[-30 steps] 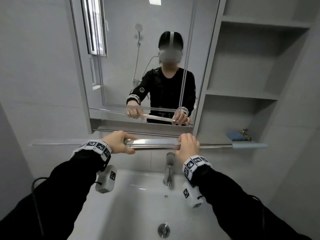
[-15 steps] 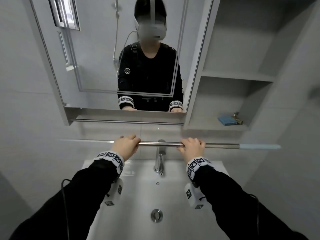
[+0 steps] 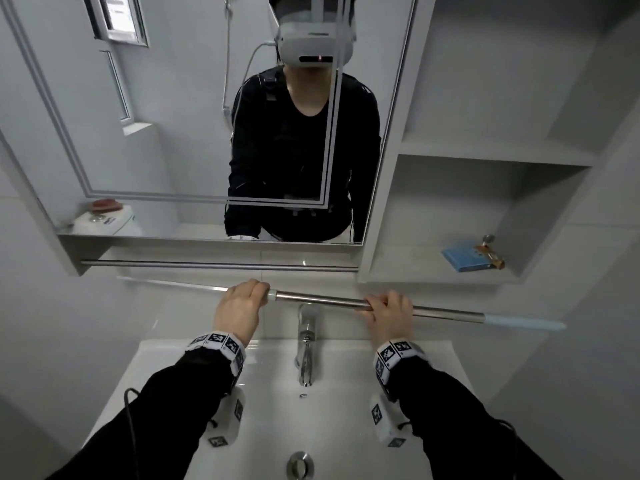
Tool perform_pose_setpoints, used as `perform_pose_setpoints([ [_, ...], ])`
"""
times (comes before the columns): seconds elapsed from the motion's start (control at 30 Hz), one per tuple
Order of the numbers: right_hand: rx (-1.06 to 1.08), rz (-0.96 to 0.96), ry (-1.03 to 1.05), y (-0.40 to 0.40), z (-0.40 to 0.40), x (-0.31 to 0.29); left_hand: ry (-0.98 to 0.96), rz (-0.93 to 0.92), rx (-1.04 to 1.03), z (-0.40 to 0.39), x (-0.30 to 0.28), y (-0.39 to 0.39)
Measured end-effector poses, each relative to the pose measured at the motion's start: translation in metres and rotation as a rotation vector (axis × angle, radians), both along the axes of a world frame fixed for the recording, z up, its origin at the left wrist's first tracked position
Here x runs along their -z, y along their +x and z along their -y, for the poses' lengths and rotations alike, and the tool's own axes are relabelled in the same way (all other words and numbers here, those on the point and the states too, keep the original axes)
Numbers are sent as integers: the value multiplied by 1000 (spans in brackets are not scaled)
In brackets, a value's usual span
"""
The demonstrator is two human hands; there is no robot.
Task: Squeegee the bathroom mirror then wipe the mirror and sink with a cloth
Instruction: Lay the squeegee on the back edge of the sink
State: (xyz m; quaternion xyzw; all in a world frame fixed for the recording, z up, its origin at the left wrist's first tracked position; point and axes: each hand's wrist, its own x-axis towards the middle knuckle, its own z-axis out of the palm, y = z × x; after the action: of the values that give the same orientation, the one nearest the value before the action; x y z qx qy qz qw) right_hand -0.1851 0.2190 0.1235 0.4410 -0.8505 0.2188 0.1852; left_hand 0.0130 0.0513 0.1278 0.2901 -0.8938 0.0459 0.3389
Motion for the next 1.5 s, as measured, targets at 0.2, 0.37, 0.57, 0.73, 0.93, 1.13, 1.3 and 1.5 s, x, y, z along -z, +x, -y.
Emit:
perform_pose_setpoints([
  [0.2,23,71,152,-19,28,8,52,39,-33,22,13,-20],
  [0.37,51,247,174,-36,45,28,185,80,-91,40,39,-28],
  [0.57,42,202,233,-43,60,49,300,86,-207,50,65,-33],
  [0.73,47,255,316,-48,64,71,359,214,-247,55,78,-33],
  [0.93,142,272,415,-43,65,97,471,280,-229,53,106,-32],
  [1.13,57,436,532,-46,70,114,653,342,-156,56,127,-36],
  [1.3,52,509,633,-48,71,119,721,334,-129,57,135,-42],
  [1.5,46,573,651,-50,71,130,793,313,-129,56,141,-46],
])
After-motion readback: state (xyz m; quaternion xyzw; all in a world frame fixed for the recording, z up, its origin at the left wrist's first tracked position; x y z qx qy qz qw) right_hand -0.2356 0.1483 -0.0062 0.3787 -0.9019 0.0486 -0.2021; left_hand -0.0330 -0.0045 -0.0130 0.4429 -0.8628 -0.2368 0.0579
